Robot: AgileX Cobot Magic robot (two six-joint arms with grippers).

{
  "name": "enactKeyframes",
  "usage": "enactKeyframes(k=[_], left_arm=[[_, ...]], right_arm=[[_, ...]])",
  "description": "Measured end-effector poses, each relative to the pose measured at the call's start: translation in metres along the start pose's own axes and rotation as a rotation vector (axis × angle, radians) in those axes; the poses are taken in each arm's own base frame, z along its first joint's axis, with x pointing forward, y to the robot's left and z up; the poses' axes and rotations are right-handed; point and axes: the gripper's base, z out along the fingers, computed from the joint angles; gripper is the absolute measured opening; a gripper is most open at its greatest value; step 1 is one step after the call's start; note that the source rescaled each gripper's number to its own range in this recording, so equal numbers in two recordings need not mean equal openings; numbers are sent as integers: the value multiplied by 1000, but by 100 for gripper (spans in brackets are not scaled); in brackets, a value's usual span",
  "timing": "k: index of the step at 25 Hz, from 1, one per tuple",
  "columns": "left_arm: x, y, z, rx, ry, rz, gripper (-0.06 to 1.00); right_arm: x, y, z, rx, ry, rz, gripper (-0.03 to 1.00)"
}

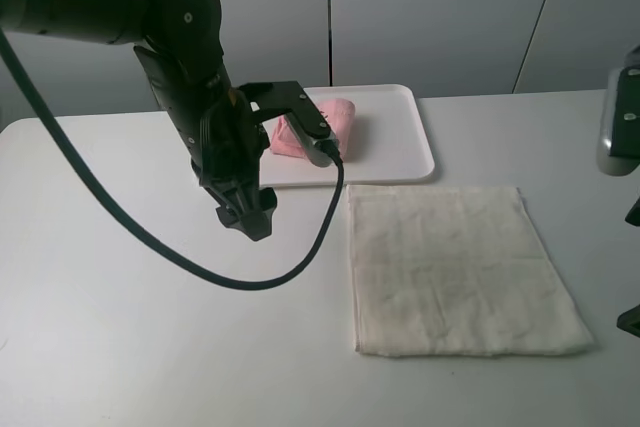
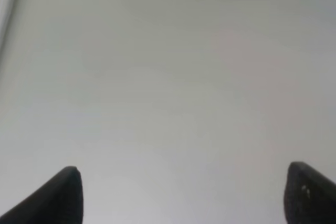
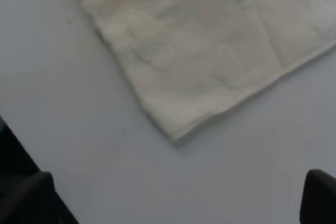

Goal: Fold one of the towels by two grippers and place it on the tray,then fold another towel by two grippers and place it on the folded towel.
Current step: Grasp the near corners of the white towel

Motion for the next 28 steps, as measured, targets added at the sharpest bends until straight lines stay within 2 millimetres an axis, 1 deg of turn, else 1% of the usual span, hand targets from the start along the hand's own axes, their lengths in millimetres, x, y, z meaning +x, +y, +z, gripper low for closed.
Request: enactKeyframes(k=[4,7,10,13,17,19,24,28], left_arm=[[-9,-16,0,-2,-16,60,99],[-15,-23,4,-6,-30,86,99],[-18,-27,18,2,-10,102,99],[-21,-35,29,15,3,121,99],[-28,-48,35,24,-8,172,99],[-29,-53,36,27,-9,194,99],[-30,-54,36,25,-15,202,99],[-30,-54,36,25,-15,202,99]], right_arm=[[1,1,12,27,-23,-51,100],[6,3,21,44,-4,-87,100],[13,3,27,70,54,-136,100],[15,3,33,52,83,-145,100],[8,-1,46,6,104,-152,100],[3,-2,54,-20,119,-186,100],[-13,6,70,-75,149,-300,100],[-14,7,78,-71,147,-318,100]])
